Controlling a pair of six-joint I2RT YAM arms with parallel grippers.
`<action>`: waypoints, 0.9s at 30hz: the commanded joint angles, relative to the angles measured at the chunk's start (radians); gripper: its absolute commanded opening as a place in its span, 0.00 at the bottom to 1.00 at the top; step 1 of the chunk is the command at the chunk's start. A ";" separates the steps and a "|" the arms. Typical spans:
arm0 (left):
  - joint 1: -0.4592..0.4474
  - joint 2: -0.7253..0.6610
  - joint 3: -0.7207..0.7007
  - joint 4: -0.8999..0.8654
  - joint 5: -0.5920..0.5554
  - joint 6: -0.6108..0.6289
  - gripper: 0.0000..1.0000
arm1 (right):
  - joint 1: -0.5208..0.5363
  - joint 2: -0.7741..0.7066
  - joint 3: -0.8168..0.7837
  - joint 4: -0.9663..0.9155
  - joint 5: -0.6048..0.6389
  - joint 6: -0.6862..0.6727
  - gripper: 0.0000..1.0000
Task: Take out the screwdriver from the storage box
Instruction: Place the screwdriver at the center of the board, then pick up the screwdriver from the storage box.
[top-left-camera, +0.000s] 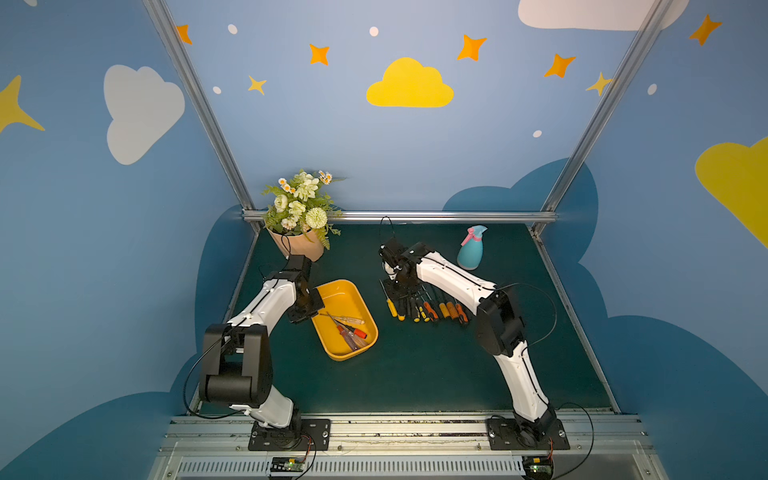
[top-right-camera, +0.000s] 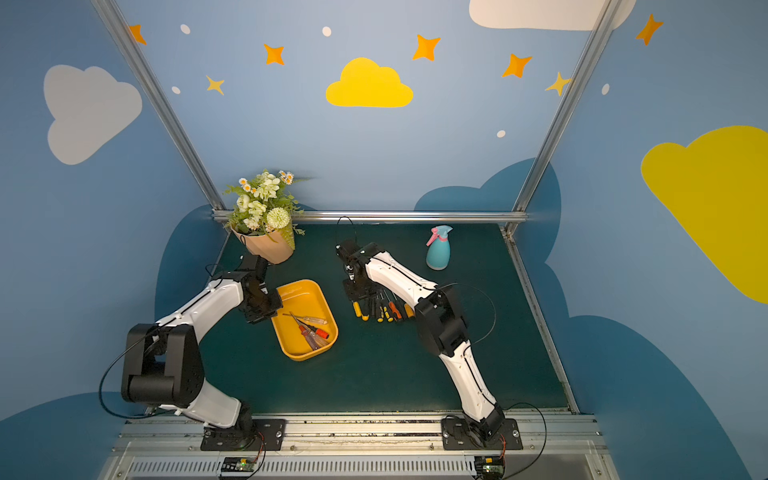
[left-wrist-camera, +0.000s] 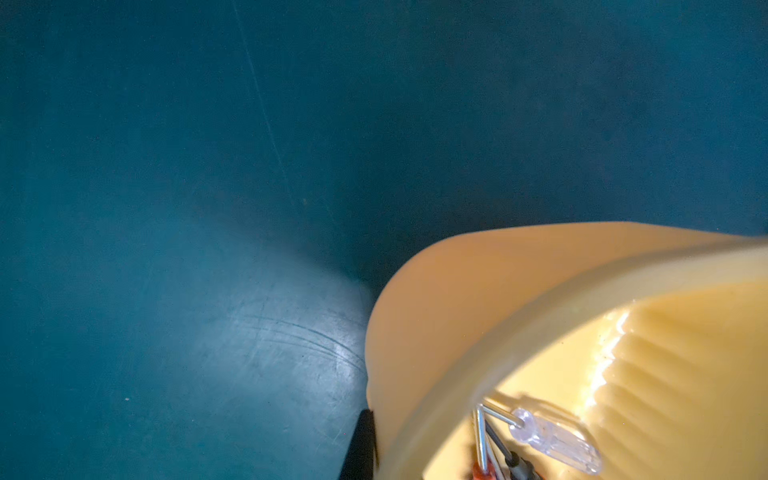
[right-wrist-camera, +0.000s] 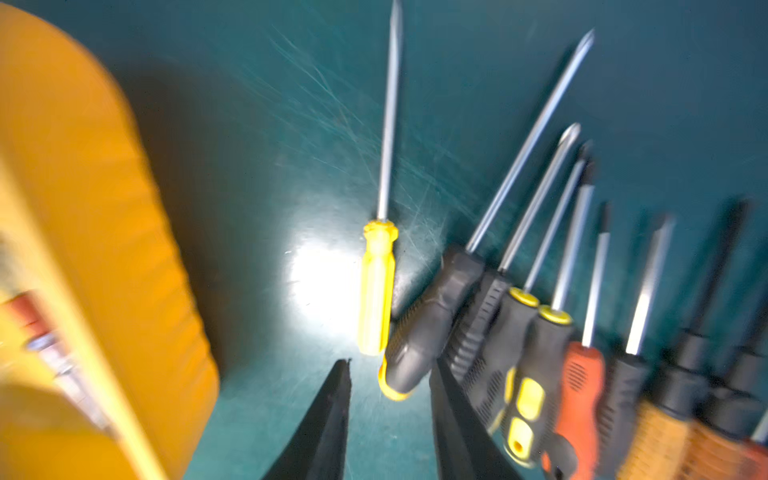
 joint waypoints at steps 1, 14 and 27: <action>-0.006 -0.011 0.041 -0.016 0.003 0.024 0.02 | 0.024 -0.095 -0.067 0.136 -0.009 -0.104 0.36; -0.061 0.013 0.070 0.018 0.033 0.050 0.02 | 0.159 -0.166 -0.185 0.288 -0.148 -0.343 0.38; -0.102 0.045 0.104 0.021 0.033 0.048 0.03 | 0.206 0.008 -0.036 0.158 -0.067 -0.355 0.35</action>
